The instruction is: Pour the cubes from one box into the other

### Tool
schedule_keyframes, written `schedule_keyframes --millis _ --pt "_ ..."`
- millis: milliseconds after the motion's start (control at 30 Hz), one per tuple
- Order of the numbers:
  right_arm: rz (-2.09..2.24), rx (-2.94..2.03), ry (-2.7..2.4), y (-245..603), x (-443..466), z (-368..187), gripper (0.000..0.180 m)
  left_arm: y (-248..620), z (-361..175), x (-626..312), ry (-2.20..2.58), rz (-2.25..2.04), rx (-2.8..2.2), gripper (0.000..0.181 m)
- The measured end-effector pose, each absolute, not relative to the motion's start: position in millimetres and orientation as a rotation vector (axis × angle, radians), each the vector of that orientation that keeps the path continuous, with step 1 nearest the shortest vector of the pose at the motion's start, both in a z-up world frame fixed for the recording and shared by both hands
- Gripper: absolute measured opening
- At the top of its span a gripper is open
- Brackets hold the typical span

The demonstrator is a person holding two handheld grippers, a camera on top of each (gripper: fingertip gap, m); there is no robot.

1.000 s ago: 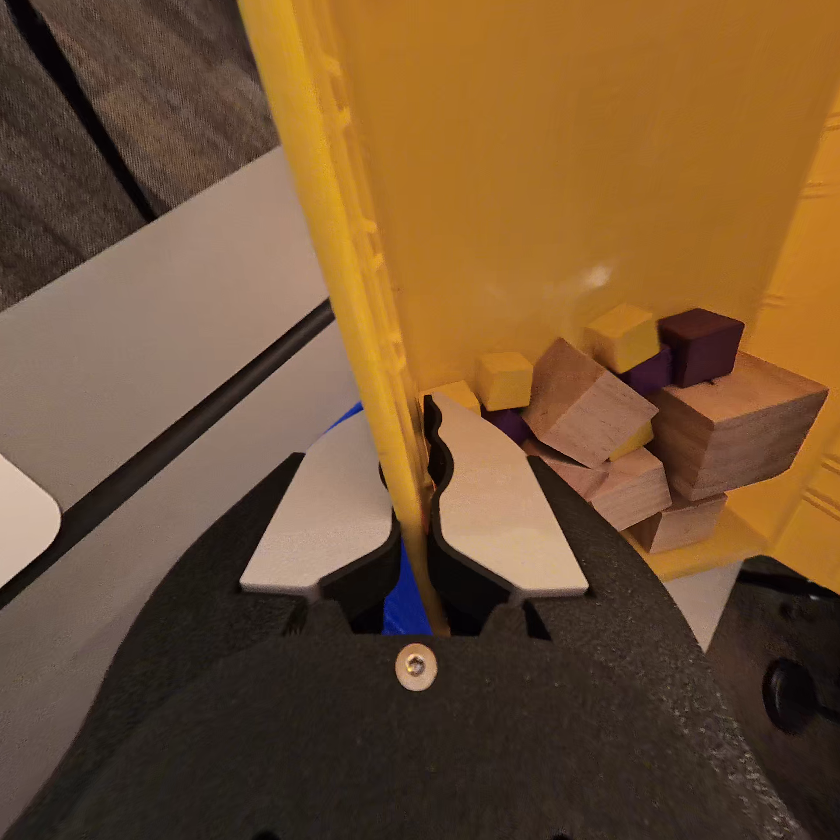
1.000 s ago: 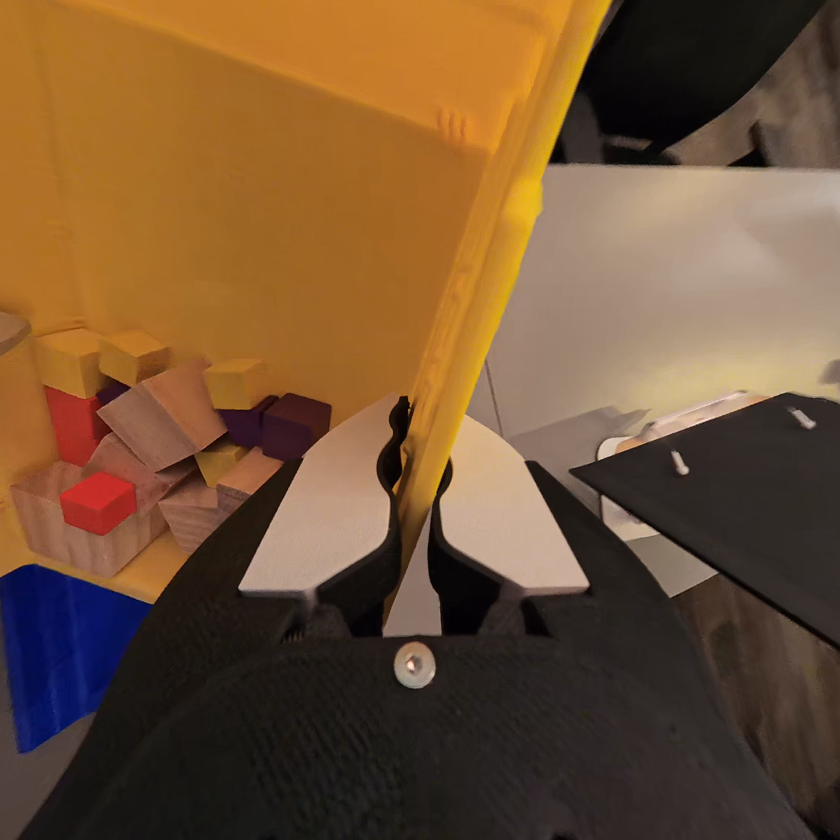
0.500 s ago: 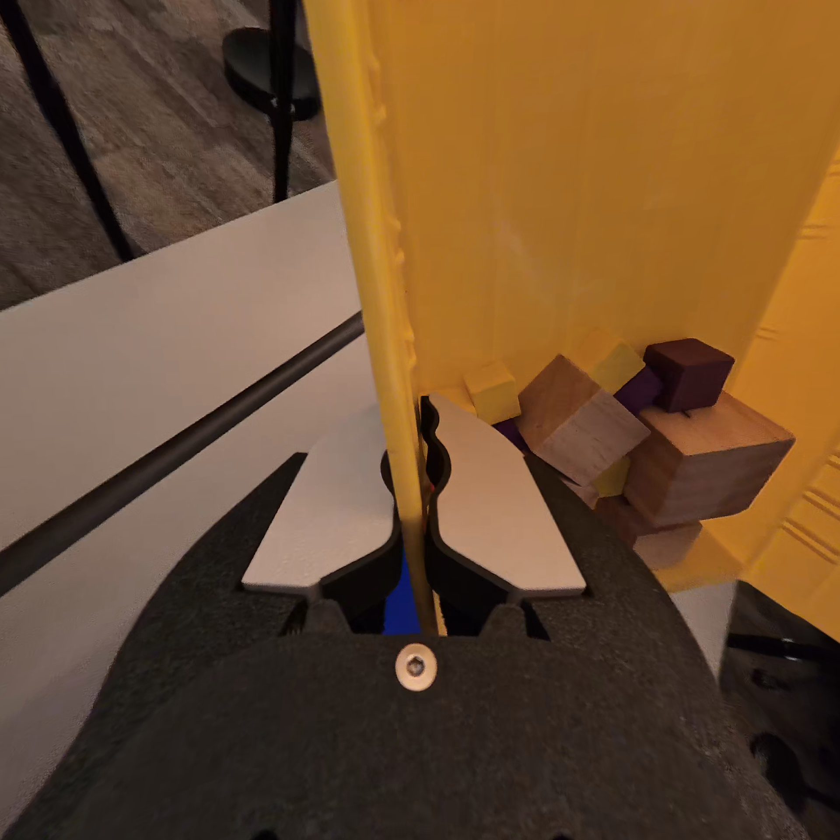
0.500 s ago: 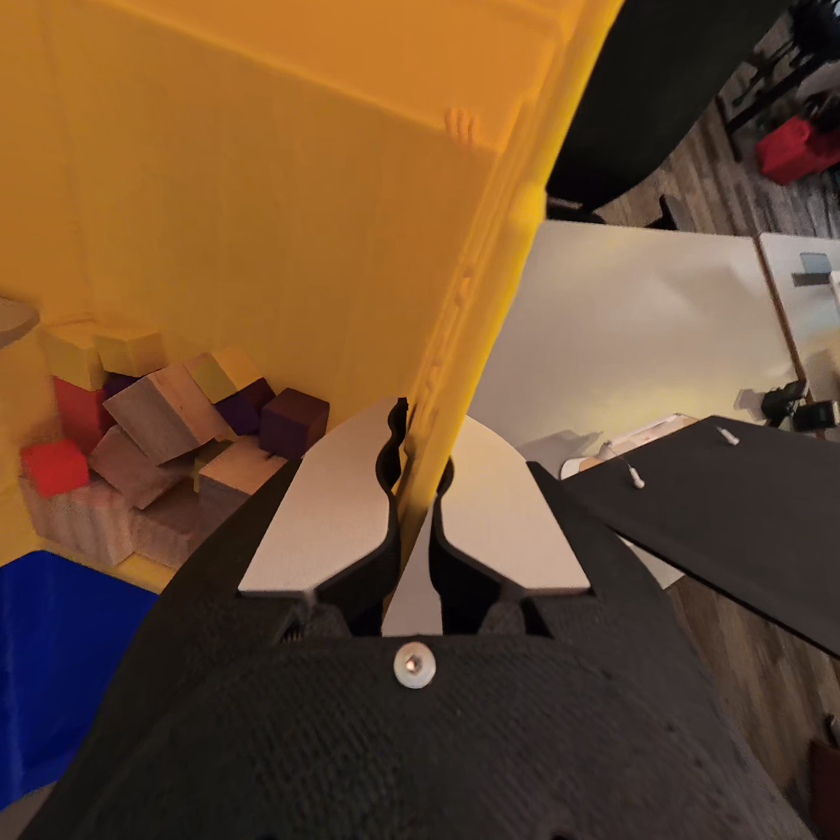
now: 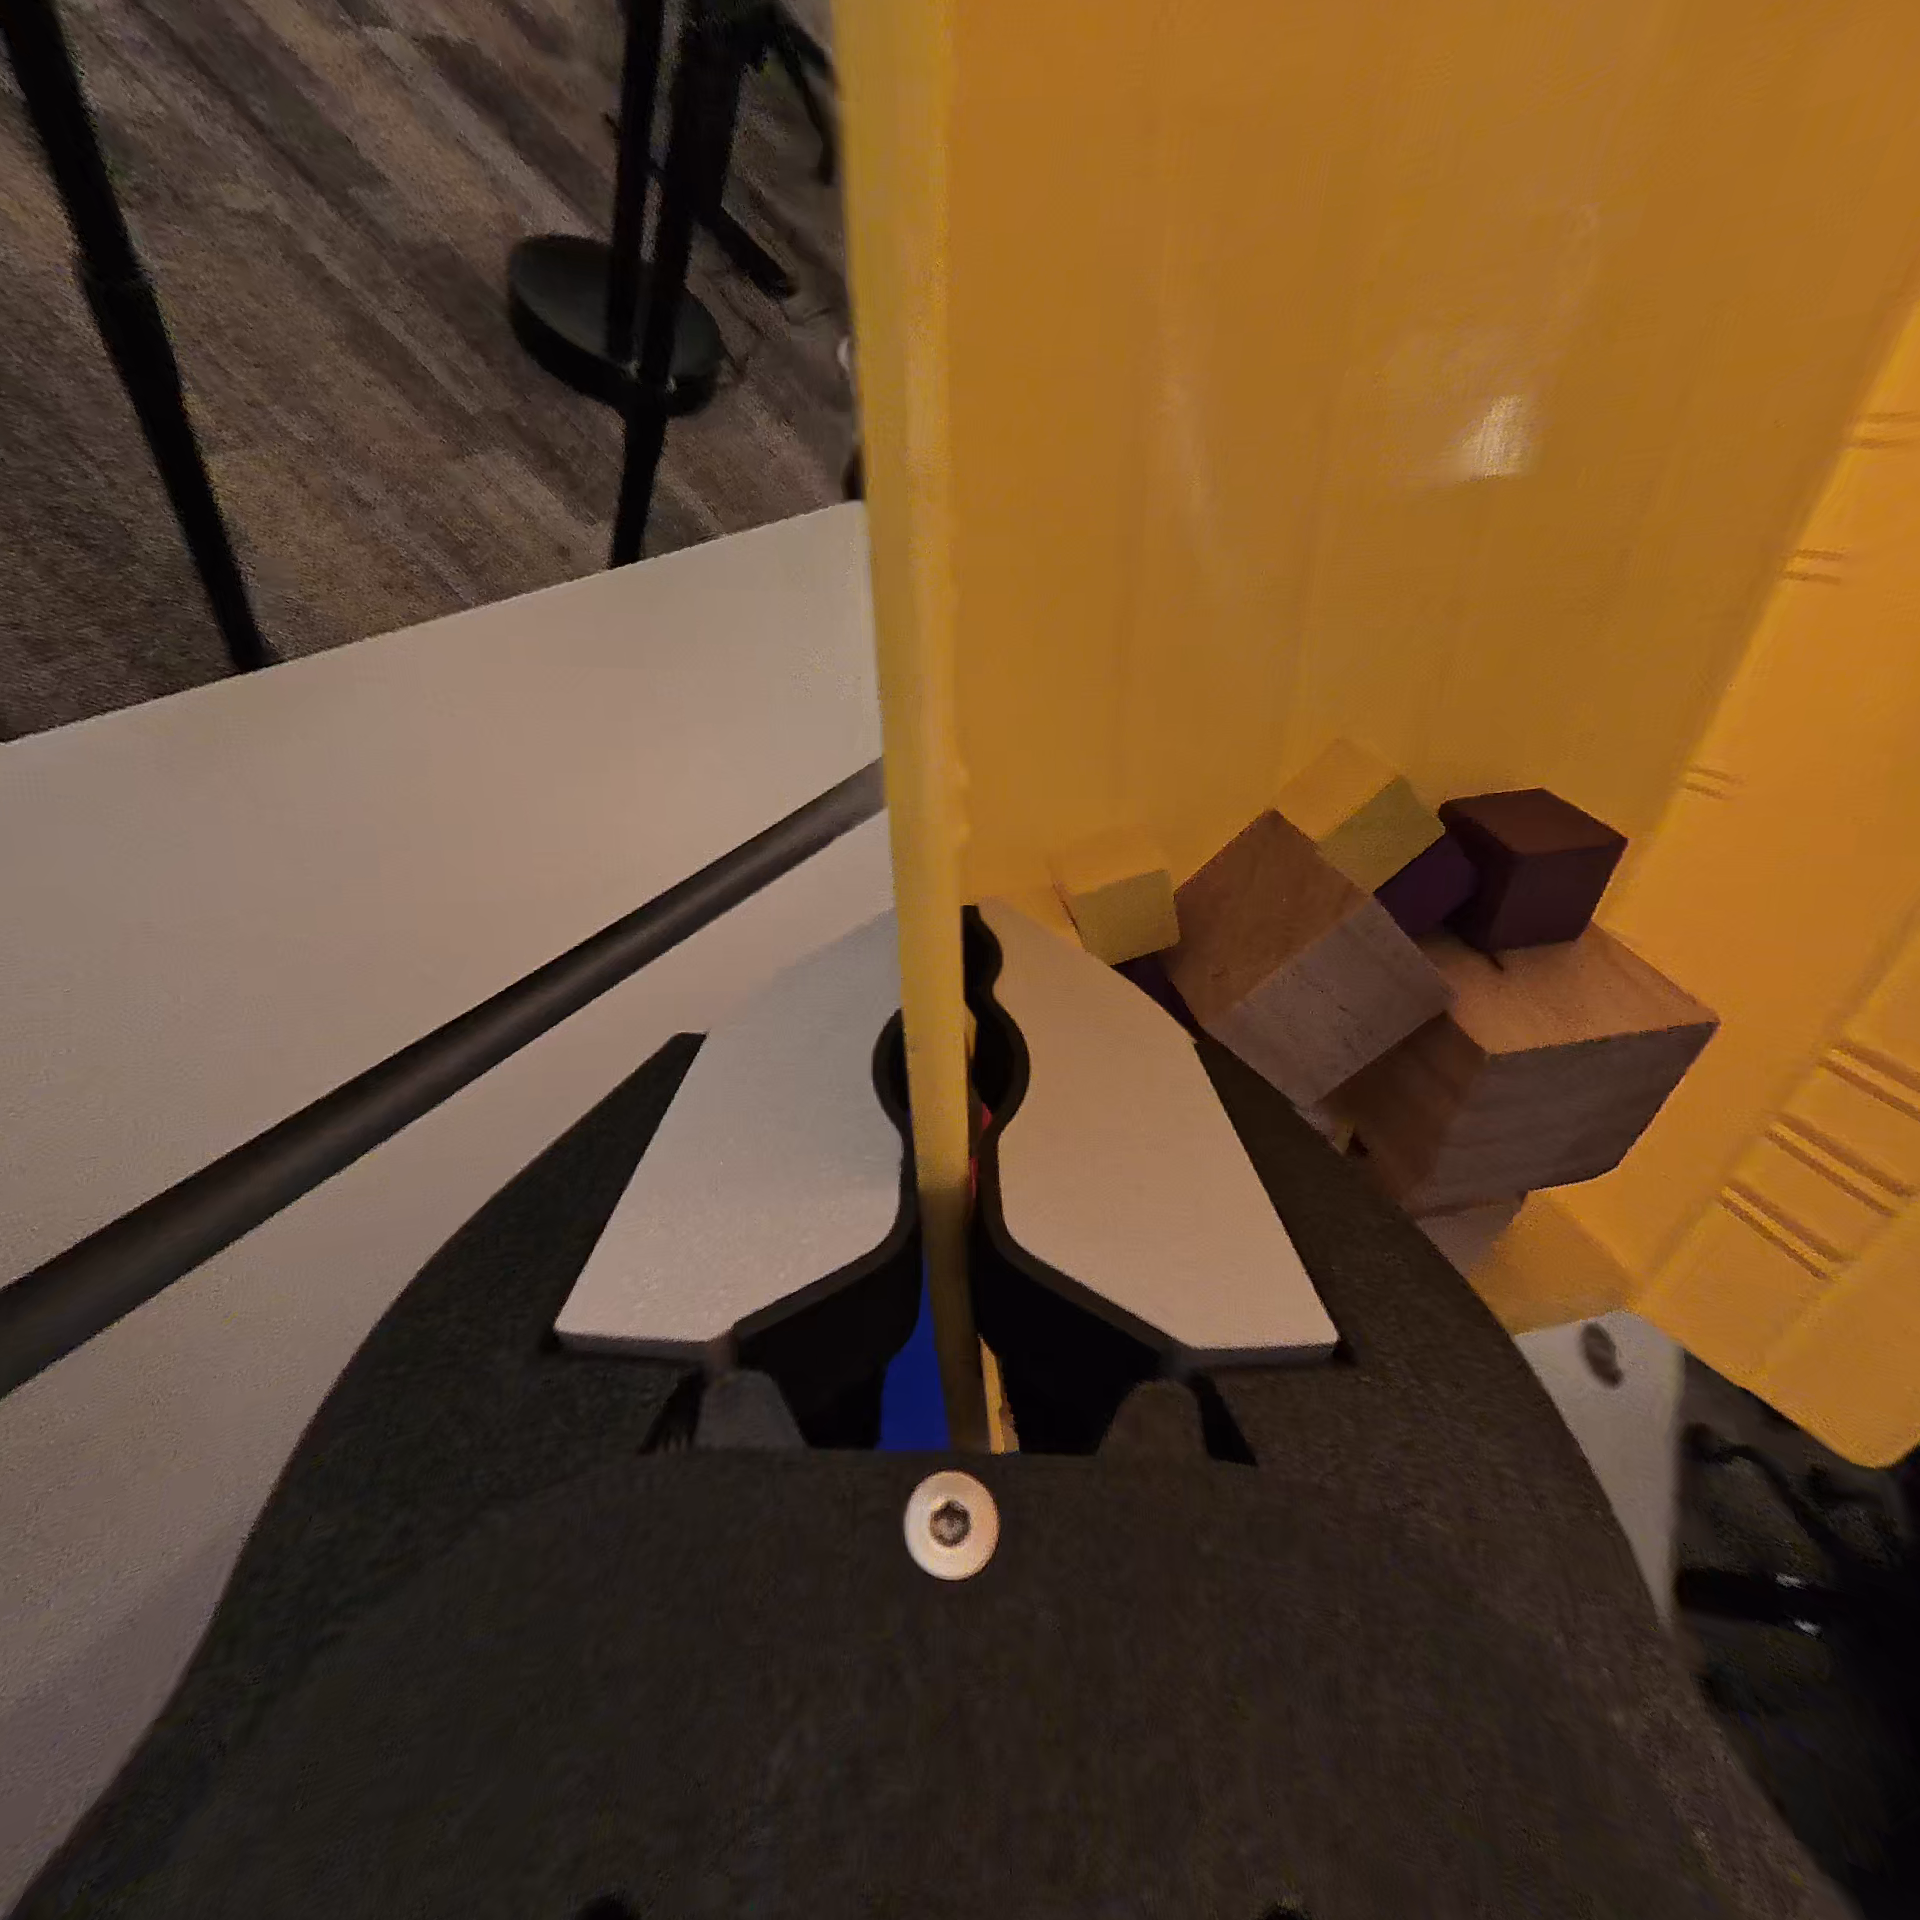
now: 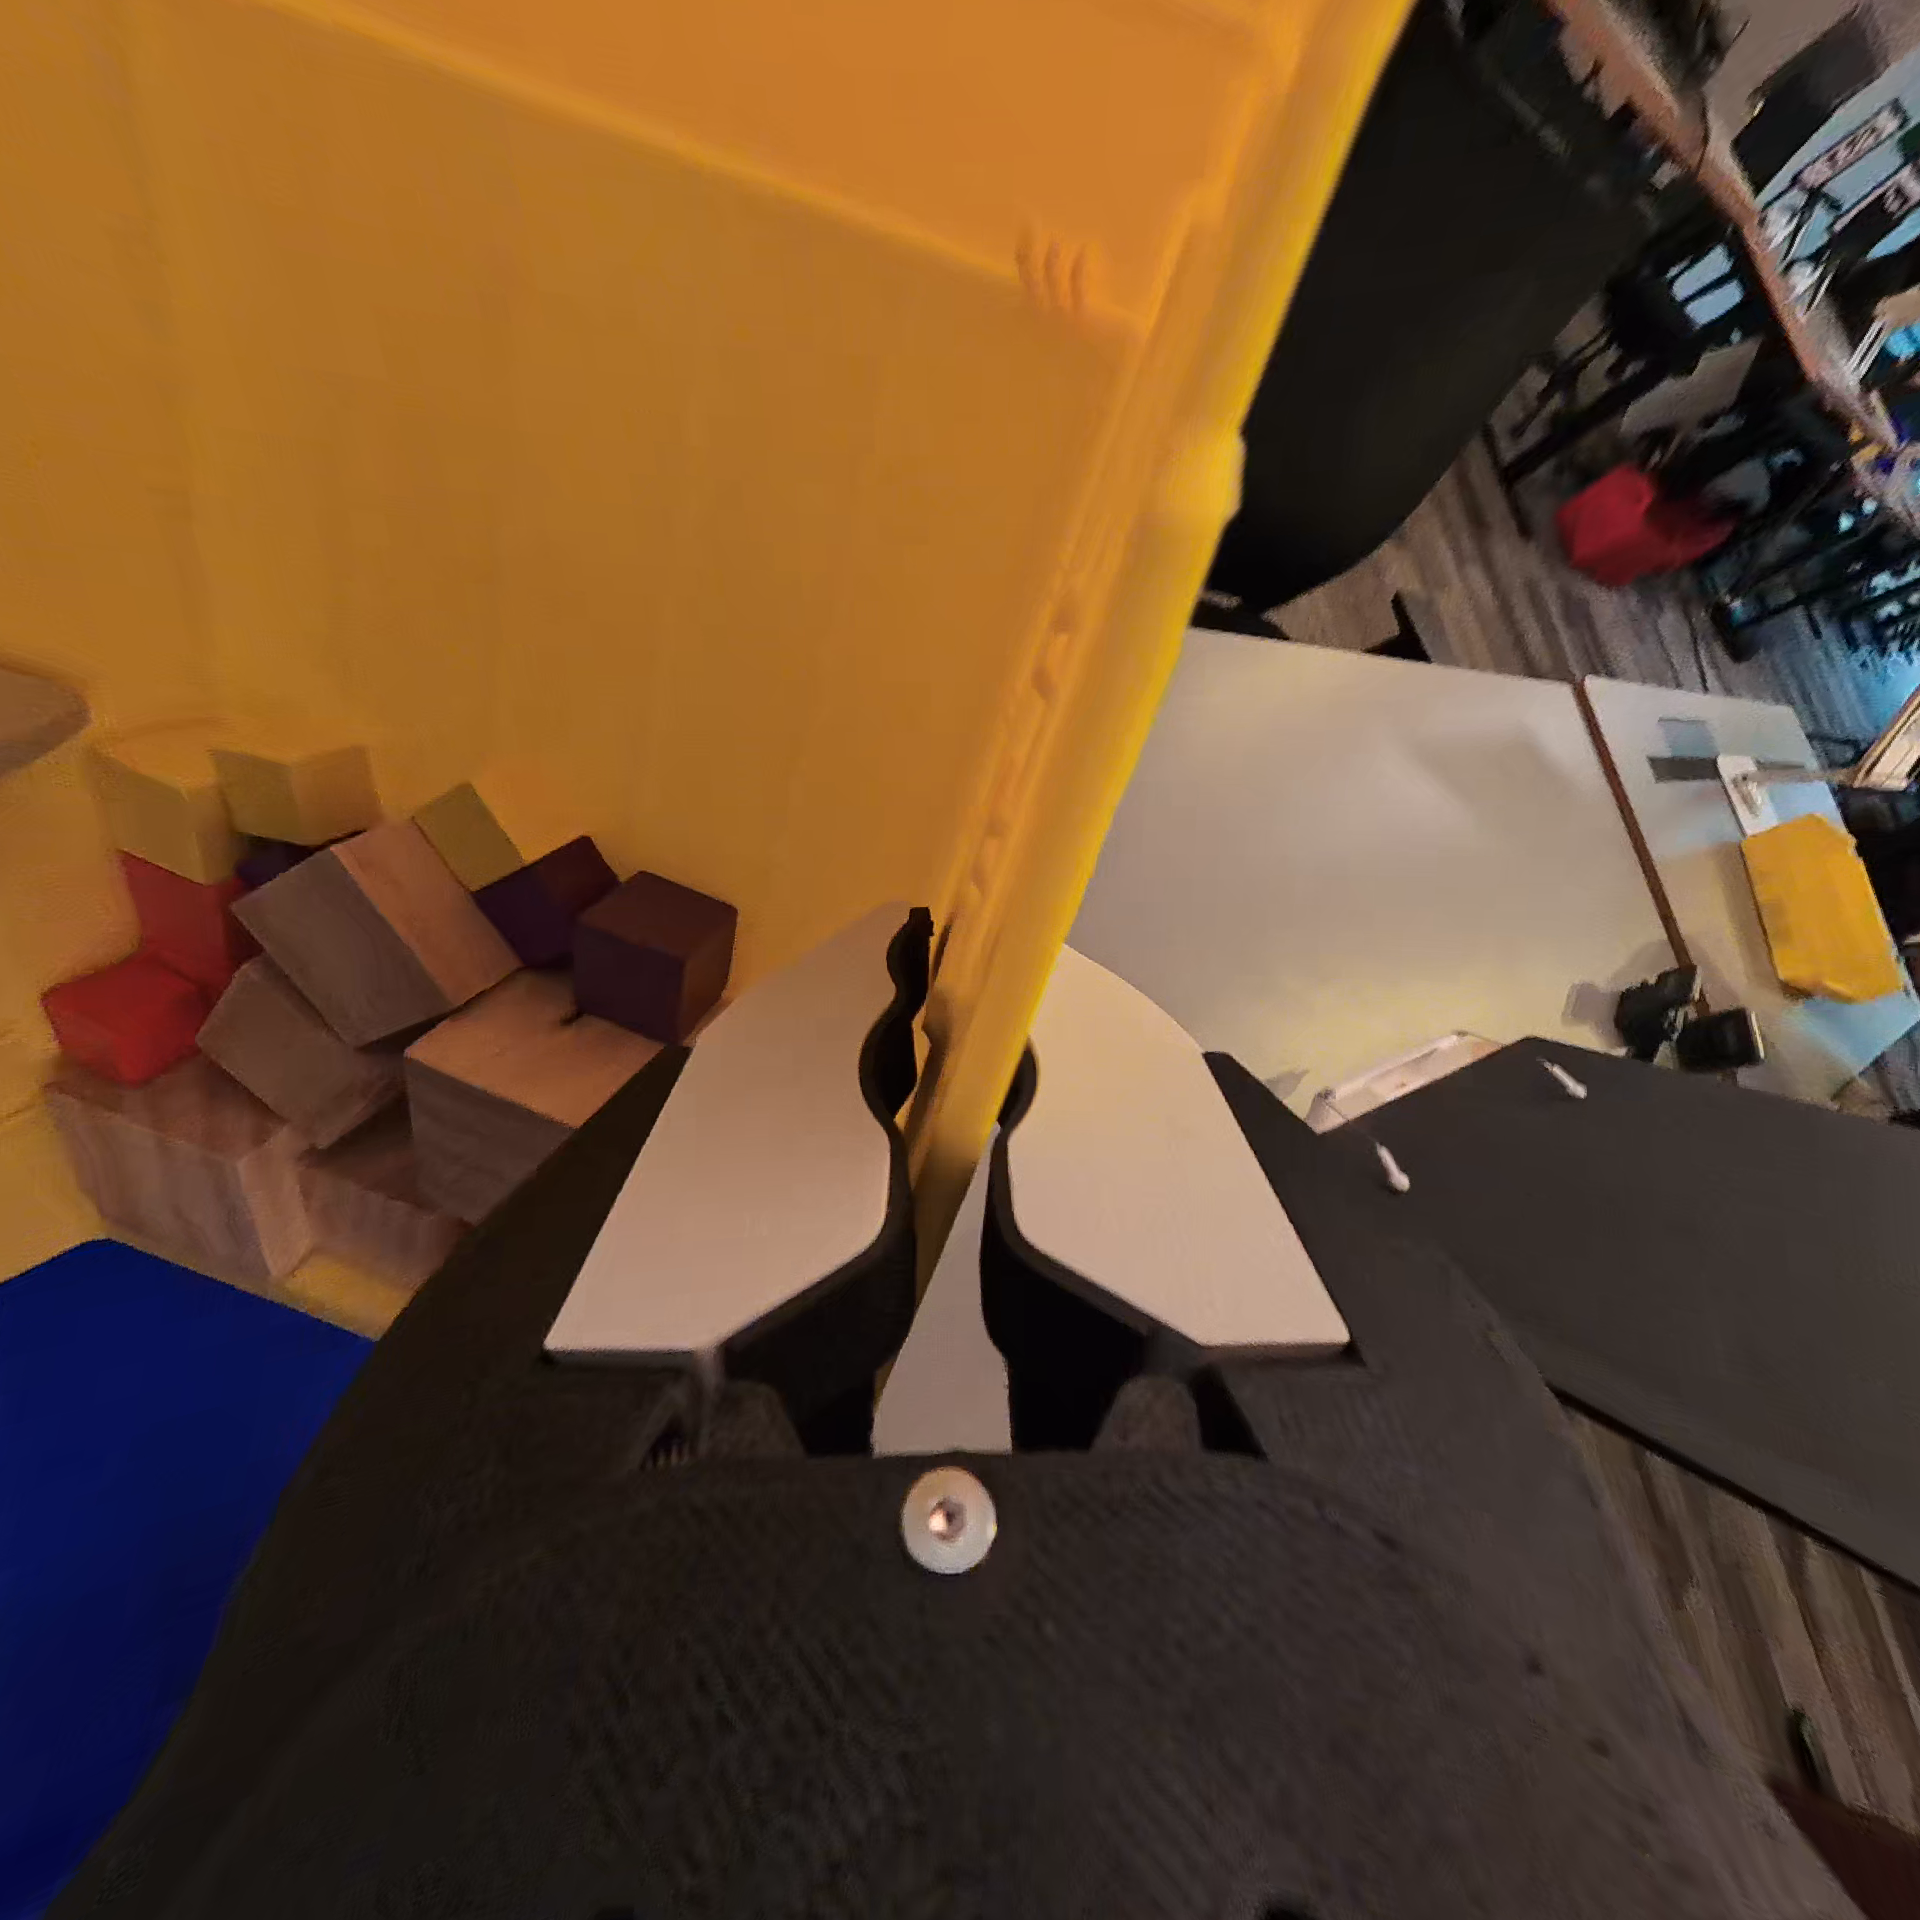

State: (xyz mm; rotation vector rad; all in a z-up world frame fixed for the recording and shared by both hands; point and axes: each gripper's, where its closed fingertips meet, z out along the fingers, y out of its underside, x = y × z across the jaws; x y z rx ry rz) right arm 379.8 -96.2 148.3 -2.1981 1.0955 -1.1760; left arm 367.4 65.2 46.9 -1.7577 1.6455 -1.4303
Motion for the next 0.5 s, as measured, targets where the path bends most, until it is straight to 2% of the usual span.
schedule_keyframes --millis 67,167,267,400,500 --pt "-1.15 -2.255 1.159 -98 378 137 0.008 64 40 366 1.686 -1.375 -1.782 0.003" --pt "-1.218 -2.166 1.046 -91 366 156 0.008 63 47 365 1.62 -1.563 -1.765 0.003" --pt "-1.224 -2.231 1.106 -93 377 140 0.008 66 35 367 1.661 -1.404 -1.781 0.003" --pt "-1.201 -2.197 1.055 -89 369 141 0.008 66 32 365 1.631 -1.529 -1.803 0.003" --pt "-1.154 -2.264 1.144 -95 372 123 0.006 67 23 366 1.671 -1.379 -1.776 0.003"
